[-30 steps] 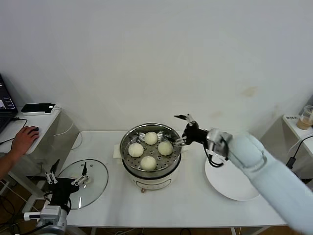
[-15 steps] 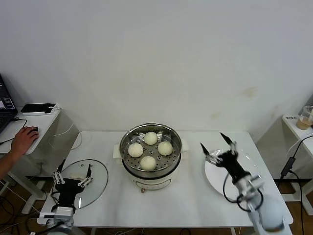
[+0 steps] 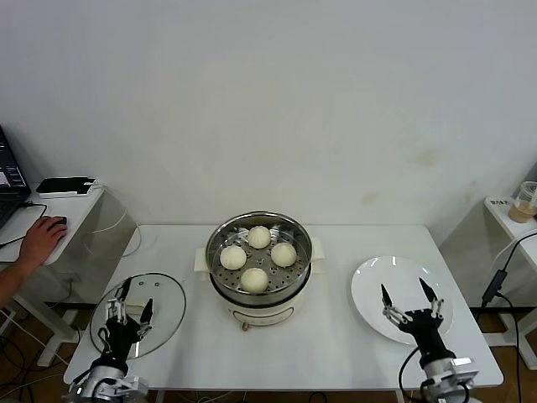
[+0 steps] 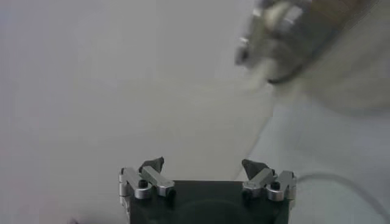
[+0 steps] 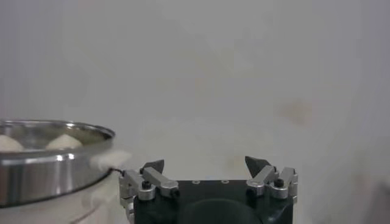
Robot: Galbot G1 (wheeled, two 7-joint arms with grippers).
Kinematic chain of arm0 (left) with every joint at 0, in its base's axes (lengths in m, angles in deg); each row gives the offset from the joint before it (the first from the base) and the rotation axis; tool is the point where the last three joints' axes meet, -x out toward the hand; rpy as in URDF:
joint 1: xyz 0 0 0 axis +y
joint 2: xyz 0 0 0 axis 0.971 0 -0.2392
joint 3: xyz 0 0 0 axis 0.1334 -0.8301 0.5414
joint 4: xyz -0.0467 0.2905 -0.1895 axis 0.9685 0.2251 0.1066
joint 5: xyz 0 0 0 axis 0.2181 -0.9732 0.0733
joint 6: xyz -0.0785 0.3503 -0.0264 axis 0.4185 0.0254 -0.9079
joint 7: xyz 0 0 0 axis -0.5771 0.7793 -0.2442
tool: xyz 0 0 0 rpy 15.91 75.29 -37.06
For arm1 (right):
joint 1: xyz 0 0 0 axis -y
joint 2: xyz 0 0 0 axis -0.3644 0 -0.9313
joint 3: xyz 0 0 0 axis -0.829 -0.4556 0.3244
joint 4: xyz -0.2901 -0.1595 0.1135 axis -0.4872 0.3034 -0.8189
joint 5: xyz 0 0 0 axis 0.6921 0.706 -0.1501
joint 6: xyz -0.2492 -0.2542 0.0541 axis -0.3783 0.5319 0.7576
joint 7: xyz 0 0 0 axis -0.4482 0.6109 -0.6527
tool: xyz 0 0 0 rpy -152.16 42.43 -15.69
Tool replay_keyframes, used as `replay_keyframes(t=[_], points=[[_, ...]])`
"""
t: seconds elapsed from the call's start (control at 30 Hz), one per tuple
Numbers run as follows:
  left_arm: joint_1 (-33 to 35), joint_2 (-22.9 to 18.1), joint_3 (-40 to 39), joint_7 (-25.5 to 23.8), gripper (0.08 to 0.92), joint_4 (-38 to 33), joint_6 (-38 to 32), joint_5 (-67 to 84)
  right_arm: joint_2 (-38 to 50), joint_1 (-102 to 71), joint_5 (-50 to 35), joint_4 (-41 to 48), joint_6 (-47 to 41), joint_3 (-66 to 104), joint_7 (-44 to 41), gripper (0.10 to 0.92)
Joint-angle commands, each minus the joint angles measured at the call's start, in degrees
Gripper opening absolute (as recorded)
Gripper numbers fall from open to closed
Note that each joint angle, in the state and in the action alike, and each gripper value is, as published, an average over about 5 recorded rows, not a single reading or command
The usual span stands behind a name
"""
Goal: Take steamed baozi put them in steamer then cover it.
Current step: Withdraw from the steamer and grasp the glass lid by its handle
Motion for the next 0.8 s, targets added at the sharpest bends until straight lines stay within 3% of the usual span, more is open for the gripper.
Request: replay_keyframes(t=[0.03, 0.8], points=[[-2.1, 4.1, -0.9, -0.1, 0.823, 7.7, -1.2, -25.2, -3.9, -4.4, 1.6, -4.6, -0.5, 2.0, 2.5, 0.823], [-14.2, 5.9, -3.2, -3.0, 0.823, 24.0, 1.6, -25.9, -5.7, -6.5, 5.0, -5.4, 0.5, 1.4, 2.4, 0.823]])
